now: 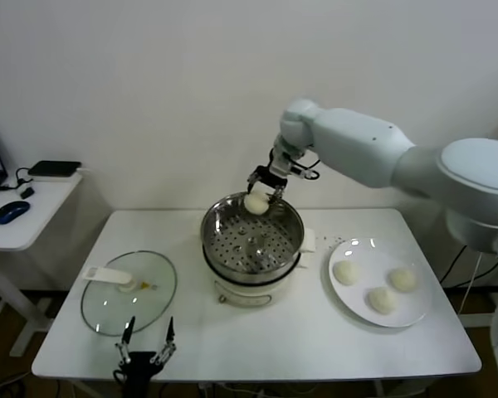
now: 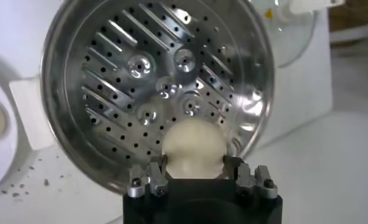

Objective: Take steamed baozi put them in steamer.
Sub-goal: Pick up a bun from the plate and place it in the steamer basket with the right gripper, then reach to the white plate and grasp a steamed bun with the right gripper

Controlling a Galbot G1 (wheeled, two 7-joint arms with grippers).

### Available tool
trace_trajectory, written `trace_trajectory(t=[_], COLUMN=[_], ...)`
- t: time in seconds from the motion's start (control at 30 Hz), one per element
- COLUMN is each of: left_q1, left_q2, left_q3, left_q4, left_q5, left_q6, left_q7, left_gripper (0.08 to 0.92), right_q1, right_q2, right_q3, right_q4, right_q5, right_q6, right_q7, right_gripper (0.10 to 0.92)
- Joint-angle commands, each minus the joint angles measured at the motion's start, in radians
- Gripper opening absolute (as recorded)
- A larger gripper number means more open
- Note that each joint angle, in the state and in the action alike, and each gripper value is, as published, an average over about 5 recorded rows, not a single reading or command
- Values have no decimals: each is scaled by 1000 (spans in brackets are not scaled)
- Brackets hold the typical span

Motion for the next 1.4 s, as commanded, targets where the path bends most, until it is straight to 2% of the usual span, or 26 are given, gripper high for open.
trace_trajectory(t=[0.03,0.4,0.5,0.57,0.67,0.77,0.83,0.93,1.07,1.27,1.4], left_q1=[-2,-7,-7,-6,-4,-1,3,7,12,13,12], left_q2=[-7,-7,-8,-9,-9,-9,-8,-8,-9,-9,-8], left_q3=[1,1,1,2,3,0,-3,-8,-11,-10,-13], left_q4=[7,7,6,4,0,-4,-7,-10,-16,-16,-12], left_q5=[2,2,3,4,5,5,5,5,5,6,5], left_q6=[-2,-3,-3,-3,-3,-3,-4,-4,-3,-2,-3], left_q7=[0,1,1,1,1,0,0,1,1,2,2], left_gripper=[823,823,823,823,823,823,823,823,823,823,823], right_q1=[-114,-149,-146,-142,-123,-82,-30,85,274,381,425], right_q2=[72,110,109,107,91,57,19,-57,-201,-352,-420], right_q3=[62,119,118,121,115,95,49,-98,-361,-539,-629], right_q4=[-137,-222,-223,-220,-205,-171,-122,-5,201,307,377], right_q5=[-148,-201,-199,-188,-134,-45,67,319,637,819,888], right_q6=[139,139,139,139,139,139,114,6,-266,-601,-782], right_q7=[21,61,95,117,120,103,60,-25,-88,-110,-114], right_gripper=[636,663,688,734,798,820,822,823,823,823,823])
